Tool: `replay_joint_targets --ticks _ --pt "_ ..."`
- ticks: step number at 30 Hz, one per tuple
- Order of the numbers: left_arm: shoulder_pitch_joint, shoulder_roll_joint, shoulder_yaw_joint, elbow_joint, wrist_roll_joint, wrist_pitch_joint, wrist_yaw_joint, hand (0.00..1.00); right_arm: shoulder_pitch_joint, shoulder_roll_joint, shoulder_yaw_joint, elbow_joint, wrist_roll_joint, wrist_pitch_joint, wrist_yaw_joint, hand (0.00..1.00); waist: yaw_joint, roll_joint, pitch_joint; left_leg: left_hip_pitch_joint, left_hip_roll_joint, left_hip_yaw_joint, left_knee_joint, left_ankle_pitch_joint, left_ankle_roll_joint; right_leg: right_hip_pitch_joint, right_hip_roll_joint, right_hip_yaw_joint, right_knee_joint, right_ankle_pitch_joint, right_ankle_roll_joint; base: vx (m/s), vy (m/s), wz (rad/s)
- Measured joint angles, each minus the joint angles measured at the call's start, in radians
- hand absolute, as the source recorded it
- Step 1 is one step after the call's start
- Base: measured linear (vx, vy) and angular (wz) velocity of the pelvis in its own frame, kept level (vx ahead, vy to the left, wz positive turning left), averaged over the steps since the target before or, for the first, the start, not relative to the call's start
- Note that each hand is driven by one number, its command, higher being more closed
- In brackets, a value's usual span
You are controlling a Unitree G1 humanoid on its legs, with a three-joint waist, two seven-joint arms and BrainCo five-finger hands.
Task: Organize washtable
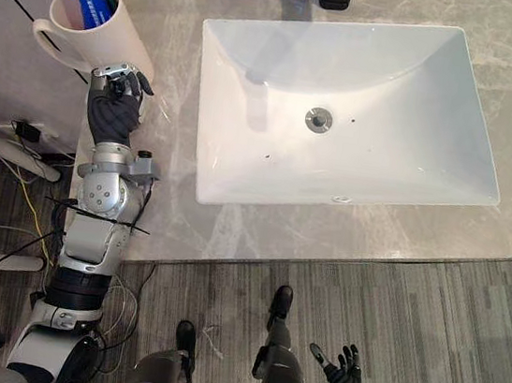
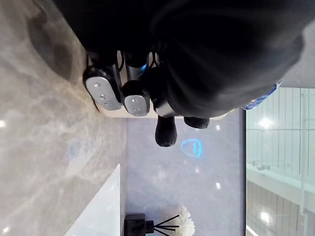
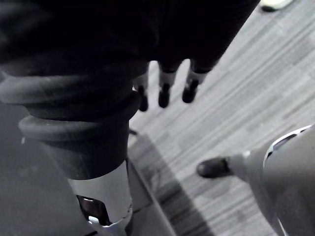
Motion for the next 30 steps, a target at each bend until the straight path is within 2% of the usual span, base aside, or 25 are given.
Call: replay_joint_targets --ticks 8,10,19,25,30 --pt "-0.050 0.005 0.000 0.000 0.004 0.000 0.019 1.00 0.025 -0.002 0.017 -0.030 0.000 -0.002 -0.002 0.00 0.002 -0.004 0.018 -0.032 0.001 -0.015 0.024 0.002 -0.002 -0.020 -0.011 -0.010 0.000 0.006 0.008 -0.02 0.035 0.06" --pt "-0.062 0.007 -0.001 0.000 0.010 0.000 0.019 1.00 0.025 -0.001 0.020 -0.030 0.000 -0.003 -0.003 0.00 0.000 -0.012 0.022 -0.041 0.002 -0.015 0.034 0.001 -0.002 -0.020 -0.014 -0.010 0.000 0.008 0.011 -0.03 0.052 0.01" --pt "-0.050 0.004 -0.023 -0.003 0.012 0.000 0.013 1.00 0.028 0.003 0.021 -0.029 0.000 -0.002 -0.002 0.00 -0.003 -0.025 0.034 -0.012 0.003 -0.015 0.055 -0.002 -0.002 0.013 -0.012 -0.011 0.000 0.014 0.006 0.00 0.054 0.00" --pt "0.048 -0.007 -0.075 -0.065 0.009 -0.003 -0.043 1.00 0.033 0.003 0.020 -0.018 -0.002 0.000 0.003 0.00 -0.004 -0.029 0.037 0.027 0.006 -0.012 0.058 -0.022 0.001 0.057 -0.002 -0.007 0.000 0.007 0.013 0.03 0.052 -0.04" --pt "0.221 -0.033 -0.143 -0.144 -0.019 -0.022 -0.115 1.00 0.032 0.005 0.020 0.038 -0.008 0.002 0.019 0.00 0.001 -0.027 0.036 0.086 0.004 -0.019 0.051 -0.025 0.002 0.117 -0.004 -0.020 0.001 -0.008 0.020 0.04 0.047 0.06"
